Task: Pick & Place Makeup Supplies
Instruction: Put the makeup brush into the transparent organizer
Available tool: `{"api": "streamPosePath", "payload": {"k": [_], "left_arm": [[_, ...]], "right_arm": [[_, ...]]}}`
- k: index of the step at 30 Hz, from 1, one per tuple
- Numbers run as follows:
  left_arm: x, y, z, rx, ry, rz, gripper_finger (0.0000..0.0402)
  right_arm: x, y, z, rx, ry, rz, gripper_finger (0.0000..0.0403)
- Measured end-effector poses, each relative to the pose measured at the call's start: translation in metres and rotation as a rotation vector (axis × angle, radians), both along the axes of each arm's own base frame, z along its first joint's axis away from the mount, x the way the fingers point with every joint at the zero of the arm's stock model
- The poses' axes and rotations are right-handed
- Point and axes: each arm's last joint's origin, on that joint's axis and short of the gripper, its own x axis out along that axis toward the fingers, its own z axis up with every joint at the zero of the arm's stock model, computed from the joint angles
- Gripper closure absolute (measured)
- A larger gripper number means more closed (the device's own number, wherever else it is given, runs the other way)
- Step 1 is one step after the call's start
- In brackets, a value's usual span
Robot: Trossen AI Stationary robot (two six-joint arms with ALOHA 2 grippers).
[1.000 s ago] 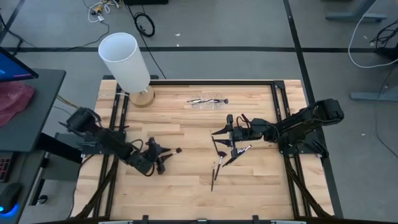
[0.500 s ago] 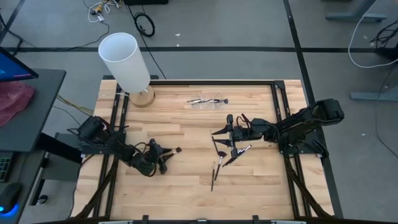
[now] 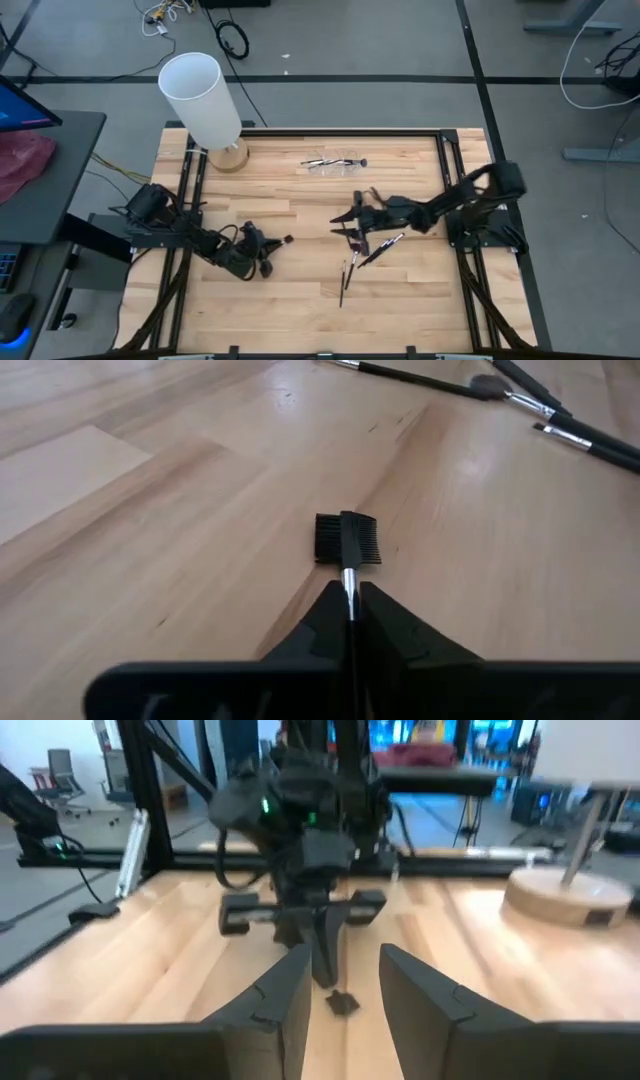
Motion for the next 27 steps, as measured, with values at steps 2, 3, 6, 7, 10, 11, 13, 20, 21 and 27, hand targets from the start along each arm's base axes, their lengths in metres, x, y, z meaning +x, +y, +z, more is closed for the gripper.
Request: {"api": "streamPosePath", "payload": {"k": [2, 3, 6, 7, 10, 11, 13, 20, 21, 27], "left_arm": [[0.000, 0.001, 0.000, -0.006, 0.002, 0.001, 0.0389], [0.000, 0.001, 0.000, -0.007, 0.001, 0.001, 0.0388], [0.000, 0.000, 0.000, -0.006, 0.000, 0.001, 0.0386], [0.000, 0.000, 0.000, -0.003, 0.000, -0.003, 0.0388], [0.000, -0.002, 0.004, 0.001, -0.010, -0.011, 0.0390], [0.000, -0.002, 0.007, 0.000, -0.031, -0.001, 0.0390], [0.001, -0.001, 0.012, 0.040, -0.058, 0.001, 0.0389], [0.013, 0.006, 0.036, 0.131, -0.147, 0.004, 0.0389], [0.015, 0.005, 0.039, 0.146, -0.154, 0.001, 0.0390], [0.030, 0.003, 0.050, 0.343, -0.115, 0.017, 0.0385]], "right_arm": [[0.014, 0.001, -0.009, 0.007, 0.026, 0.000, 0.0277], [0.021, 0.002, -0.012, 0.013, 0.036, -0.001, 0.0277], [0.038, 0.003, -0.021, 0.042, 0.078, -0.002, 0.0277], [0.042, 0.003, -0.023, 0.053, 0.102, 0.007, 0.0277], [0.053, 0.006, -0.032, 0.100, 0.185, 0.072, 0.0277], [0.056, 0.007, -0.034, 0.107, 0.210, 0.091, 0.0277], [0.063, 0.008, -0.038, 0.111, 0.232, 0.109, 0.0277], [0.087, -0.002, -0.039, 0.277, 0.237, -0.024, 0.0277], [0.088, -0.006, -0.038, 0.300, 0.228, -0.070, 0.0277], [0.090, -0.031, -0.030, 0.456, 0.172, -0.134, 0.0277]]}}
